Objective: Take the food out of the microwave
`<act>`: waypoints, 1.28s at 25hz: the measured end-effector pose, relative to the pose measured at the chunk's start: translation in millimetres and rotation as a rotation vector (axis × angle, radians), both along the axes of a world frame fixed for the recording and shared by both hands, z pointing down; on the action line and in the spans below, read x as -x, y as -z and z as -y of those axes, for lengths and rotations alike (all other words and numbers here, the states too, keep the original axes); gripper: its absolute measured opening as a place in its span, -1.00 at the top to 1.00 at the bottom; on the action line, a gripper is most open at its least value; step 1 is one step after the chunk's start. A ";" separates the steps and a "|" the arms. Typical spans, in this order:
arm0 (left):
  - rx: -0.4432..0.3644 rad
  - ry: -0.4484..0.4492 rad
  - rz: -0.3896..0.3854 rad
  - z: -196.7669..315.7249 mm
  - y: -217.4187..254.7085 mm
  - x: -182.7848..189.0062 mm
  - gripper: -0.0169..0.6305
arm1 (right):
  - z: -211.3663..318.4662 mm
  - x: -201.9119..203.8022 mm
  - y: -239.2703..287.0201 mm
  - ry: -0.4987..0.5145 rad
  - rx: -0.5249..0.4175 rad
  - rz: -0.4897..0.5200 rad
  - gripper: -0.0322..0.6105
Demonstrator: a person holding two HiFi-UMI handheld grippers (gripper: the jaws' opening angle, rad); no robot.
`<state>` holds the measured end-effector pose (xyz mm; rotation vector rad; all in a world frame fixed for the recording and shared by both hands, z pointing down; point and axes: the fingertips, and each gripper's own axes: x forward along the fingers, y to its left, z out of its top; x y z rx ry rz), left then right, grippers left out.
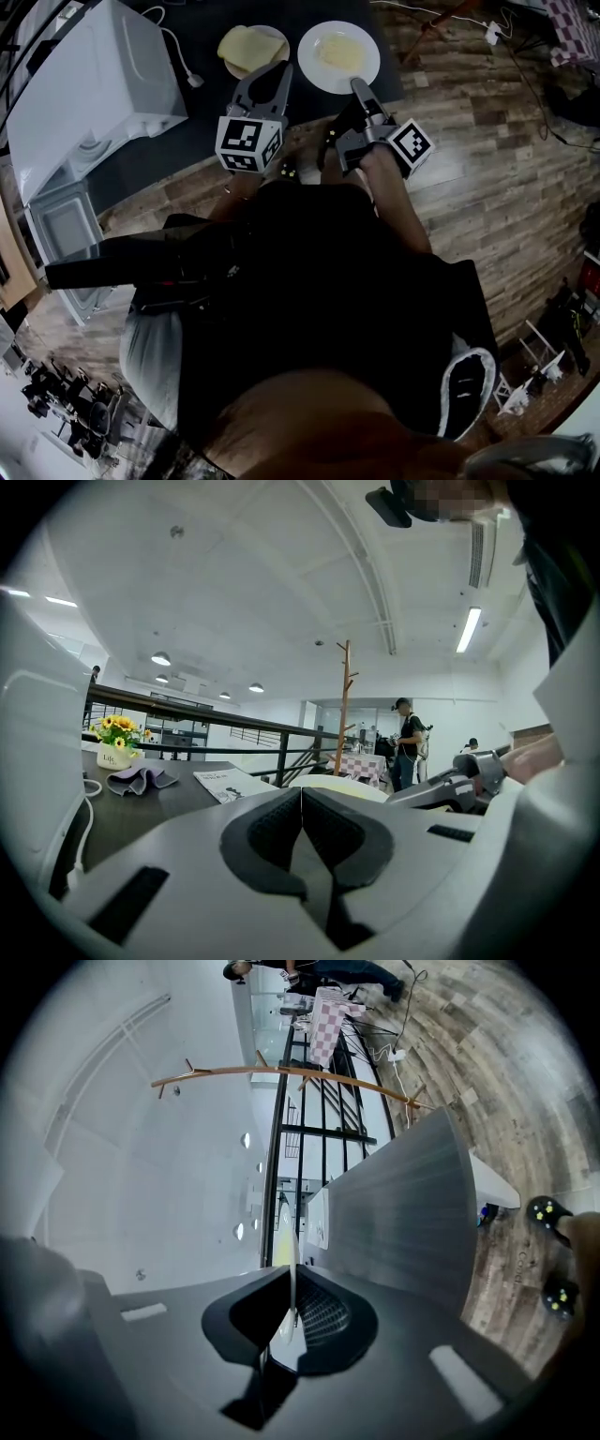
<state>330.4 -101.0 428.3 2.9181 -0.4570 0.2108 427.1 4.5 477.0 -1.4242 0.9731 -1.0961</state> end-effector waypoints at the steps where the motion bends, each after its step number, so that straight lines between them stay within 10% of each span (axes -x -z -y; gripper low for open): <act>1: 0.003 0.004 0.002 0.1 0.2 0.1 0.92 | 0.7 -0.7 0.0 0.005 0.006 0.000 0.88; 32: 0.078 0.109 0.075 54.4 -36.0 -34.1 0.92 | 57.0 -37.3 -64.0 0.118 0.163 0.080 0.87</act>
